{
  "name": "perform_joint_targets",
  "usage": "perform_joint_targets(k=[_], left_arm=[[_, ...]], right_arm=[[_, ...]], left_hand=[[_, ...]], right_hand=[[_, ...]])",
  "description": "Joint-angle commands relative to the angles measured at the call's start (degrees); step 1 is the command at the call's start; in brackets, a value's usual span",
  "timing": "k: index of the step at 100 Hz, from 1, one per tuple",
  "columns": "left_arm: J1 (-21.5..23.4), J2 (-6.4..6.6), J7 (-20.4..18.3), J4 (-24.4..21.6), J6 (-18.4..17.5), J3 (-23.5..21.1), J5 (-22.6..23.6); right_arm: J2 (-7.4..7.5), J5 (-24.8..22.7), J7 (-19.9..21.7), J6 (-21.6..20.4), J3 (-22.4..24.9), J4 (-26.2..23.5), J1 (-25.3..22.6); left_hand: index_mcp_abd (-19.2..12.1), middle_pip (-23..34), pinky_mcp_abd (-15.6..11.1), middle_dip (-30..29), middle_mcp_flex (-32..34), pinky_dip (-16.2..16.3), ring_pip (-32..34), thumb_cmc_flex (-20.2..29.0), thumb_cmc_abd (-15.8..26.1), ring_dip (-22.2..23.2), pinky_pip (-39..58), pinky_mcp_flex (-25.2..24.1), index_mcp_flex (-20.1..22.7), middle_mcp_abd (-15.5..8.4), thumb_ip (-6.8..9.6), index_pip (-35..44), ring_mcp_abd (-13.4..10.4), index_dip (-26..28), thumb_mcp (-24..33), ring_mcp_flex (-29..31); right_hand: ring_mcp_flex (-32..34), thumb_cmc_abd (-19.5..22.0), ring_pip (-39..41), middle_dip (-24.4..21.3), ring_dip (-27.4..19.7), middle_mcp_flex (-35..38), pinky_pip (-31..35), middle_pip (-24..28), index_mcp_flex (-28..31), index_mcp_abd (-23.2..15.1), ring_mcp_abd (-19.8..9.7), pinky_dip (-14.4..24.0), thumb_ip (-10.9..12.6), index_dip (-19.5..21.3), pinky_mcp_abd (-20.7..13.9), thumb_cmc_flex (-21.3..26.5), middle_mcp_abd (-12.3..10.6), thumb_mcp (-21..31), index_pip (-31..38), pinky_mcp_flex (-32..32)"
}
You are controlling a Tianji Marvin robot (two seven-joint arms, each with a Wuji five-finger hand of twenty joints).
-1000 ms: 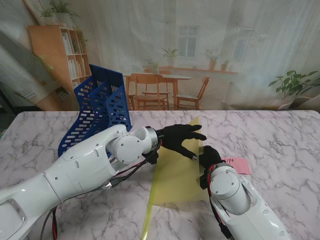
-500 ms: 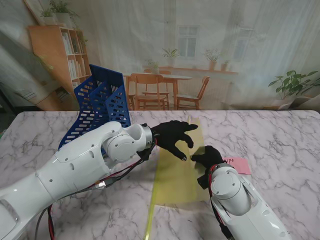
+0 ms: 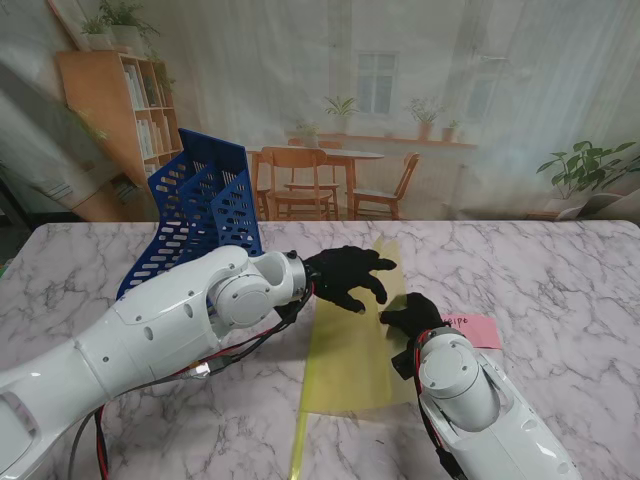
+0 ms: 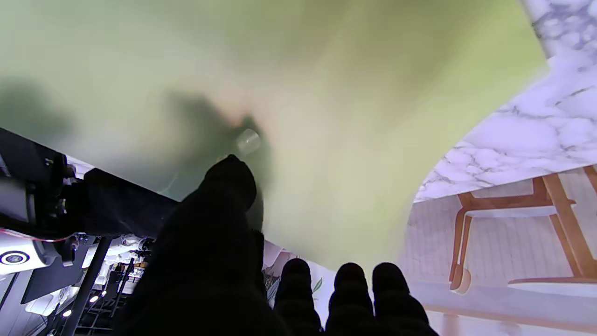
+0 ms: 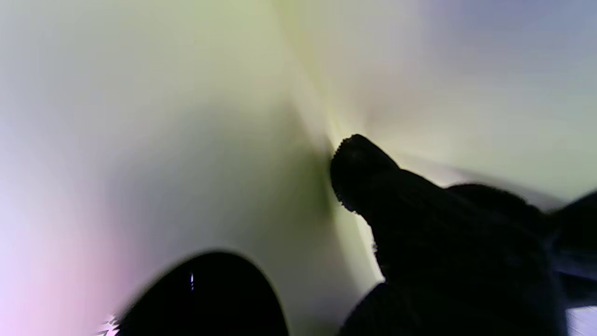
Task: Open the sliding file folder, put the receipt in and insert it into the document holder
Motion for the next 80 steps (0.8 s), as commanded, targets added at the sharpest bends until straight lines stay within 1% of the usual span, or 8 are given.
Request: perform_joint_targets(k=[1,11,23,26,34,46,61,80], left_arm=[[0.01,-0.79,0.25,1.05,-0.53,0.42,0.22],[-0.18,-0.94,0.85,1.48,-1.31,0.96,0.66],[-0.01,-0.72,2.06,1.71,-3.39,0.79,2.51],[0.03,-0.63,2.15,1.7,-3.81,0.67,2.78],[0.1,-0.38,2.4,1.68,-4.94,0.39,3.56],[-0.23,-0.36,2.65,2.17,-6.27,0.61,3.78],[-1.06,-0.23,1.9,2.74,-7.39,1.37,3.34],[-1.89,-0.01,1.81,3.45,-7.93,2.61,5.09]], right_arm=[[-0.23,0.2,-0.04,0.33,0.14,-0.39,-0.11],[-0.35,0.45,-0.34,0.4,0.21,-0.45,-0.08],[-0.48,0.6,-0.71,0.47,0.33,-0.44,-0.05],[-0.51,0.67,-0.81,0.52,0.36,-0.46,-0.08],[-0.59,0.87,-0.98,0.62,0.39,-0.52,-0.17],[-0.69,1.15,-1.12,0.92,0.28,-0.44,-0.12],[-0.78,1.28,-1.31,1.21,0.2,-0.44,-0.06],[-0.85,1.45,-1.43,1.43,0.31,-0.53,-0.04]], left_hand=[[-1.0,2.03,-2.83,0.72,1.53,-2.03,1.72,4.17,-2.3,-0.17,1.73,-0.59,5.46,-1.07,-0.9,8.36,-3.73,2.97,-1.93,0.63],[0.98,5.07,-3.39,2.54,2.54,-3.35,3.26,-0.22,-4.25,0.16,1.65,-0.61,9.63,-3.05,-0.64,18.37,-4.0,2.91,-5.89,1.13],[4.24,7.45,-5.55,4.01,3.44,-7.57,3.58,-9.32,-8.52,-0.87,-6.12,-0.52,12.75,-2.34,-1.01,26.28,-3.62,0.64,-5.2,1.29],[4.91,7.28,-6.67,3.94,3.42,-10.12,2.62,-10.97,-9.15,-1.95,-10.08,-0.02,13.47,-0.27,-1.16,27.5,-3.66,0.83,-4.42,1.19],[4.4,7.11,-8.31,3.83,4.22,-16.47,1.43,-9.8,-10.08,-3.61,-12.67,0.58,14.24,-0.38,-1.5,30.23,-4.0,-0.41,-2.89,0.91],[3.62,6.7,-8.64,3.63,4.03,-18.44,0.41,-7.37,-10.95,-5.2,-12.78,0.7,13.18,-0.4,-1.22,30.99,-3.97,-2.26,-2.11,0.99],[3.08,7.46,-6.81,4.02,4.32,-9.78,6.77,-2.65,-10.91,-3.56,-4.62,1.45,8.21,0.68,-0.35,26.71,-2.9,-4.03,-1.05,2.5],[0.47,8.32,-3.4,4.63,14.34,-3.14,10.73,4.58,-7.59,-1.24,24.73,0.97,1.88,4.68,-0.7,20.57,0.44,3.84,1.77,14.02]], right_hand=[[0.77,0.41,1.91,0.41,-0.4,1.81,1.81,2.32,0.32,-2.48,0.48,0.08,0.06,0.91,1.97,3.12,1.51,2.22,1.81,1.14],[0.8,0.44,1.92,0.41,-0.41,1.79,1.75,2.36,0.31,-2.47,0.44,0.06,0.04,0.91,2.13,3.12,1.53,2.21,1.81,1.15],[0.79,0.49,1.96,0.43,-0.39,1.79,1.71,2.43,0.3,-2.55,0.39,0.04,0.04,0.91,2.2,3.13,1.5,2.18,1.81,1.18],[0.78,0.46,1.96,0.43,-0.39,1.78,1.7,2.43,0.29,-2.52,0.44,0.04,0.05,0.91,2.2,3.16,1.53,2.19,1.8,1.18],[0.78,0.55,1.93,0.43,-0.4,1.76,1.66,2.45,0.29,-2.52,0.47,0.02,0.04,0.91,2.28,3.15,1.53,2.18,1.81,1.16],[0.76,0.51,1.92,0.43,-0.41,1.73,1.65,2.45,0.28,-2.51,0.45,0.02,0.05,0.91,2.29,3.19,1.57,2.2,1.81,1.16],[0.77,0.58,1.85,0.43,-0.44,1.68,1.6,2.46,0.21,-2.51,0.46,0.01,0.05,0.91,2.43,3.19,1.67,2.2,1.78,1.11],[0.77,0.67,1.85,0.47,-0.43,1.62,1.58,2.56,0.13,-2.52,0.53,0.02,0.05,0.94,2.49,3.23,1.55,2.17,1.8,1.1]])
